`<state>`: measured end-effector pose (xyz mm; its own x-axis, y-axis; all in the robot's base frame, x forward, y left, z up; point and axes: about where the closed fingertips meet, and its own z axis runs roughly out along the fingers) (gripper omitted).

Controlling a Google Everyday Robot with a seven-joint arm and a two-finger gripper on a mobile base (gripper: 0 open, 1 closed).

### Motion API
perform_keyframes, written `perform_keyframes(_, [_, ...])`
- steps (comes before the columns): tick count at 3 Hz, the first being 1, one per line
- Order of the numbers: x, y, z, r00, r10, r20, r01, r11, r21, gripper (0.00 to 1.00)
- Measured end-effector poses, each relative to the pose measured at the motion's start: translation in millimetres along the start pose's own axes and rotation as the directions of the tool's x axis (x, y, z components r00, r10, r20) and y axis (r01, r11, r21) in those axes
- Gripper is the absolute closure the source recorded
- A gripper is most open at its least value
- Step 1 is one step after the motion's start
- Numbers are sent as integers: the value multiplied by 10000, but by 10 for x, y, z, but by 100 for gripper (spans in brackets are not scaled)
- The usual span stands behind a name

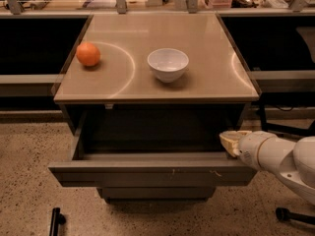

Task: Open top drawer

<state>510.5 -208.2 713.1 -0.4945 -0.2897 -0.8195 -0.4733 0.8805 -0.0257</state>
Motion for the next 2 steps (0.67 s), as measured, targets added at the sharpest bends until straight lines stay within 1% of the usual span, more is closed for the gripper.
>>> perform_keyframes(1, [0, 0, 0, 10000, 0, 0, 0, 10000, 0, 10])
perform_keyframes(2, [0, 0, 0, 10000, 0, 0, 0, 10000, 0, 0])
